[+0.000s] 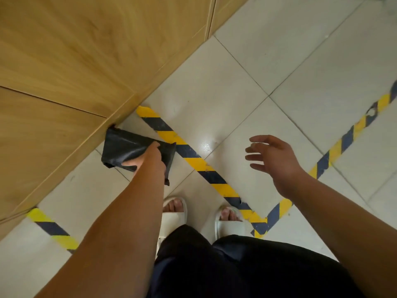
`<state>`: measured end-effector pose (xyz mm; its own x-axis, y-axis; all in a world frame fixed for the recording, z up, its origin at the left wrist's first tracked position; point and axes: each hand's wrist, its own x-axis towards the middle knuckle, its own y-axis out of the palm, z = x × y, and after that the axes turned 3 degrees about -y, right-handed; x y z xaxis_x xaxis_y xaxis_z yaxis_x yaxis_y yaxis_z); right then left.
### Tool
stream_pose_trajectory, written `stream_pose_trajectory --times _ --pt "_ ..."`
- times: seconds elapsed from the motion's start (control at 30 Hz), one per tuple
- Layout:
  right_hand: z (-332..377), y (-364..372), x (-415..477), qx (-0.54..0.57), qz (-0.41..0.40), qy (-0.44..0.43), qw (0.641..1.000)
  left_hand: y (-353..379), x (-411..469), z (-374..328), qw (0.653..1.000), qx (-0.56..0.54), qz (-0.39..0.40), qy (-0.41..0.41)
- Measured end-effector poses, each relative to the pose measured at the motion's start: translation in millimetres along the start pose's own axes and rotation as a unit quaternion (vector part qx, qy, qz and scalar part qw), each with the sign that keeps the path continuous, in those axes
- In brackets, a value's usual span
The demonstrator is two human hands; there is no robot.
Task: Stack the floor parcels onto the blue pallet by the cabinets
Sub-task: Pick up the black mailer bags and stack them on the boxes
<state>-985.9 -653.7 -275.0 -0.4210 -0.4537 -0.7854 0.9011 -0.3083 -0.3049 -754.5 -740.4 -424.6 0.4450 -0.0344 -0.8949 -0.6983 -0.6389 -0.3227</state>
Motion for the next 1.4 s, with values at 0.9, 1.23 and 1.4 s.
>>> stream_pose_trajectory --times 0.9,1.23,1.4 --pt "213.9 -45.4 -550.1 -0.012 0.477 0.035 0.878 -511.9 -581.8 -64.4 0.891 -0.015 0.444 0.098" --pt "98.6 45.0 -694.0 -0.261 0.562 0.026 0.785 -708.8 -591.6 49.0 0.958 -0.092 0.22 0.162" --pt "24.3 97.8 -771.9 -0.332 0.604 -0.007 0.725 -809.4 -571.3 104.2 0.943 -0.212 0.187 0.176"
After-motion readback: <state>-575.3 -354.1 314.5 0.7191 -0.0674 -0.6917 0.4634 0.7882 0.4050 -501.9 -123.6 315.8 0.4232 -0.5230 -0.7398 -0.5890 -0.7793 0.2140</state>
